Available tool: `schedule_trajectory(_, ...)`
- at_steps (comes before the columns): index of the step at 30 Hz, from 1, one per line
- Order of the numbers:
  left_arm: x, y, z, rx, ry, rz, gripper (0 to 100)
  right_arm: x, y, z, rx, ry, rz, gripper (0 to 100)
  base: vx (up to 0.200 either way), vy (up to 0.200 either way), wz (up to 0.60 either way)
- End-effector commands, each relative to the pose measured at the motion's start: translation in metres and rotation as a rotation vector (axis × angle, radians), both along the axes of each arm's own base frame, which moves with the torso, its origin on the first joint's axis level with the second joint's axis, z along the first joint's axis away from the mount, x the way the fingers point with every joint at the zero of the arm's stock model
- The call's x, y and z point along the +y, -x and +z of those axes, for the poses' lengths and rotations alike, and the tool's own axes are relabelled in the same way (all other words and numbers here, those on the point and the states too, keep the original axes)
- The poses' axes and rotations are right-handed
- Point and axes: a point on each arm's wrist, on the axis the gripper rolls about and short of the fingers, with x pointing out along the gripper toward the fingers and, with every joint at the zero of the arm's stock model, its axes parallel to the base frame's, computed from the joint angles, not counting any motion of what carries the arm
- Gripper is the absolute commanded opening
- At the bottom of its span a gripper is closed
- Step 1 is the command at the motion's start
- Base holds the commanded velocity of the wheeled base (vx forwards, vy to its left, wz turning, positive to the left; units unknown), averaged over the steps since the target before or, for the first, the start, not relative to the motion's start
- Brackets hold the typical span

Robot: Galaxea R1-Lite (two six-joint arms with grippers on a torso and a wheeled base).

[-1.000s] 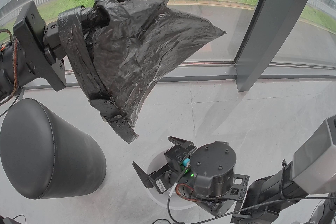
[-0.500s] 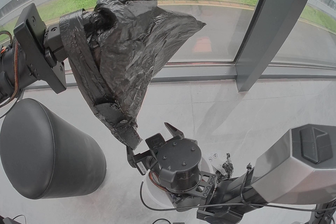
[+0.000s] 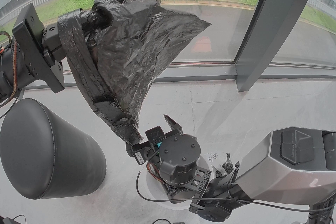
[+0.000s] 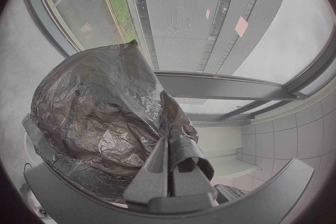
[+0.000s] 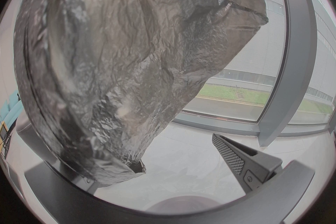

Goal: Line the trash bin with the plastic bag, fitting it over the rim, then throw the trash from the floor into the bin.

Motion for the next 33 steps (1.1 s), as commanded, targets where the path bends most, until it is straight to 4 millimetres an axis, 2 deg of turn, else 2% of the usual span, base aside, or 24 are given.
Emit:
schedule_trajectory(1,0.0,0.0,0.0,-0.001,0.0,0.0,0,-0.003,-0.004,0.002,-0.004,-0.006,-0.011,100,0.0,0.0,0.0)
schedule_trajectory(8,0.0,-0.001,0.0,0.0,0.0,0.0,0,-0.003,-0.003,0.0,-0.001,-0.003,-0.009,100,0.0,0.0,0.0)
schedule_trajectory(9,0.0,0.0,0.0,-0.001,0.0,0.0,0,-0.003,-0.003,0.0,-0.001,-0.002,-0.008,0,0.0,0.0,0.0)
schedule_trajectory(20,0.0,0.001,-0.002,0.003,-0.001,0.002,0,-0.008,0.0,0.0,-0.011,-0.019,-0.008,0,0.0,0.0,0.0)
schedule_trajectory(23,0.001,0.001,-0.006,0.005,-0.01,0.005,0,-0.016,0.01,0.0,0.007,0.003,0.003,0,0.0,0.0,0.0)
schedule_trajectory(29,0.013,-0.006,-0.022,-0.053,-0.064,0.094,0,-0.053,0.047,0.012,0.074,0.03,0.135,0,0.0,0.0,0.0)
schedule_trajectory(33,0.03,-0.015,-0.041,-0.148,-0.142,0.206,0,-0.101,0.077,0.017,0.19,0.14,0.277,0,0.0,0.0,0.0)
